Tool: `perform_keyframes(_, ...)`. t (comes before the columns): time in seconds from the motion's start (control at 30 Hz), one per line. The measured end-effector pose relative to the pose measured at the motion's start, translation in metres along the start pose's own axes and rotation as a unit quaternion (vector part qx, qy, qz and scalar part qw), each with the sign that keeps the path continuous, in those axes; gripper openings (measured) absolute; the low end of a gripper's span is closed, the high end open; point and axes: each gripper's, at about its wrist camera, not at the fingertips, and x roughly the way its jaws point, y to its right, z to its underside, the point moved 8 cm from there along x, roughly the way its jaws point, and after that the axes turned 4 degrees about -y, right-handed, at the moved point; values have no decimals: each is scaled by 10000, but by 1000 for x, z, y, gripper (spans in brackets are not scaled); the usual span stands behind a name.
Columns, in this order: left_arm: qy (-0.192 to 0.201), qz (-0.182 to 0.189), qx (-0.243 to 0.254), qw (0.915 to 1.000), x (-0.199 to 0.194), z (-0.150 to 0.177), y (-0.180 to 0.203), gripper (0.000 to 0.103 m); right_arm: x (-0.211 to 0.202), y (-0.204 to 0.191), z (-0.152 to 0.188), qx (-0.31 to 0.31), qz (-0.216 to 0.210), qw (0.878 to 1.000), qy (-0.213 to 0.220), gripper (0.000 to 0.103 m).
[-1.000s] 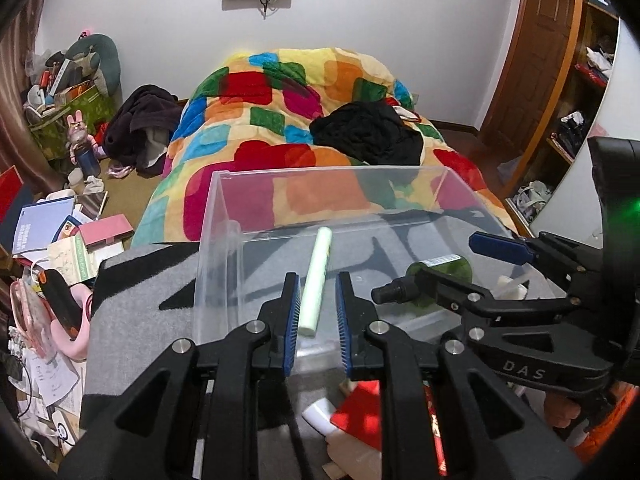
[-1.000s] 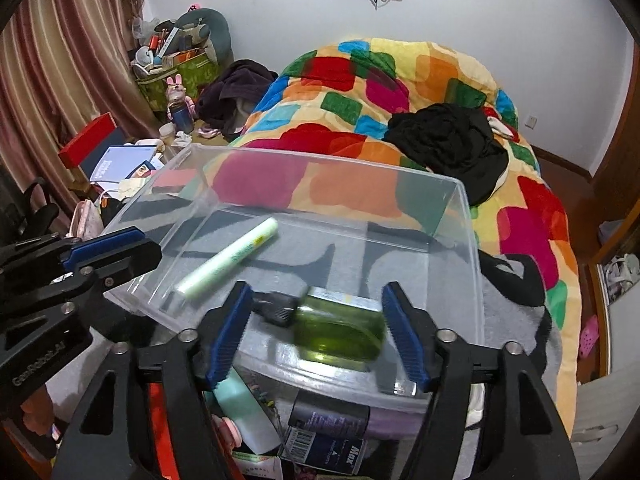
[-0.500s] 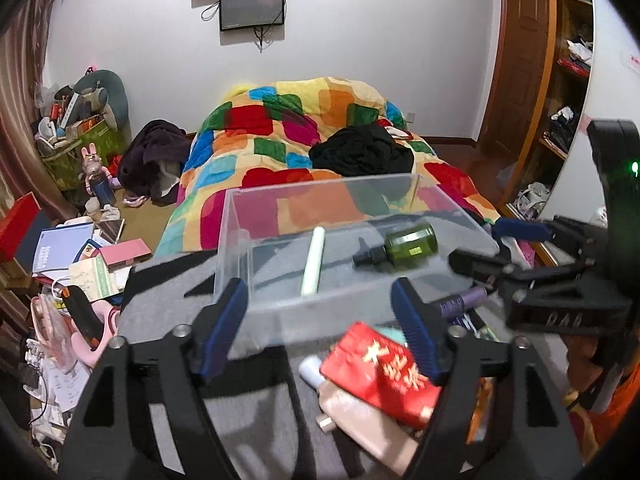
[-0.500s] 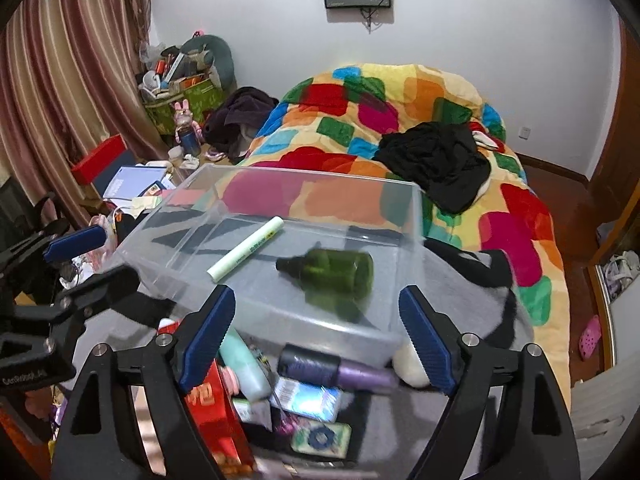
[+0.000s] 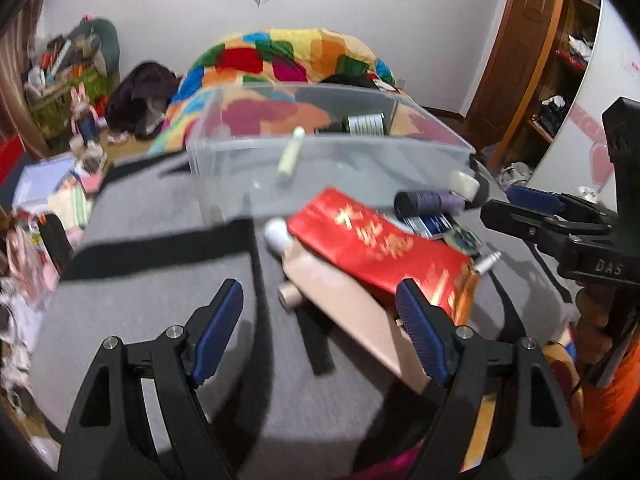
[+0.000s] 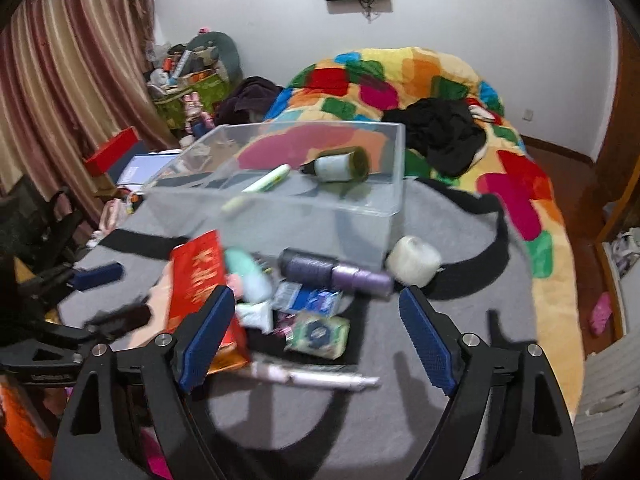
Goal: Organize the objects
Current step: 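Grasp beige tube with left gripper while right gripper grasps red tea package, then carry beige tube and red tea package over the clear box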
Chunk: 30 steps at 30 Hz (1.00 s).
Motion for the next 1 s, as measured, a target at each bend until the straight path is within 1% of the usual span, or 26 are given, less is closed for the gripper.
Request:
perform_keyframes(0.13,-190,299,-141,9993,8,15,9,79,3,-25,9,-313,-178,9993,-52,82)
perform_keyframes(0.2,-219,413,-172,9988,11,19,13,71,4,-38,15,-551,-234,9982,-80,82)
perform_keyframes(0.23,-233,450,-180,9986,12,21,14,62,4,-44,18,-700,-242,9972,-87,82)
perform_keyframes(0.27,-250,478,-191,9984,13,22,15,55,4,-48,21,-820,-245,9963,-90,82)
perform_keyframes(0.3,-219,454,-195,9985,13,22,15,53,4,-52,24,-921,-261,9954,-101,82)
perform_keyframes(0.33,-189,445,-195,9986,12,23,15,46,4,-56,27,-1031,-277,9942,-126,82)
perform_keyframes(0.37,-192,473,-205,9985,12,23,14,34,5,-60,30,-1127,-282,9931,-146,82)
perform_keyframes(0.4,-212,506,-225,9982,11,23,14,31,5,-61,33,-1177,-278,9925,-153,82)
perform_keyframes(0.47,-191,528,-278,9980,9,25,9,20,7,-64,36,-1283,-274,9912,-194,82)
perform_keyframes(0.57,-125,415,-273,9987,0,28,-2,12,13,-68,36,-1374,-249,9899,-256,82)
perform_keyframes(0.77,27,39,-240,9997,-20,37,-26,10,33,-68,34,-1313,-82,9906,-364,81)
perform_keyframes(0.87,66,-106,-155,9998,-22,37,-32,10,38,-67,36,-1172,-140,9921,-425,79)
perform_keyframes(0.93,69,-169,-83,9998,-19,35,-31,10,39,-66,37,-1078,-174,9930,-455,65)
perform_keyframes(0.97,64,-180,-47,9998,-17,34,-29,10,39,-66,38,-1044,-193,9932,-473,62)
perform_keyframes(1.0,55,-206,-36,9998,-14,33,-29,10,39,-65,38,-1009,-217,9935,-480,55)
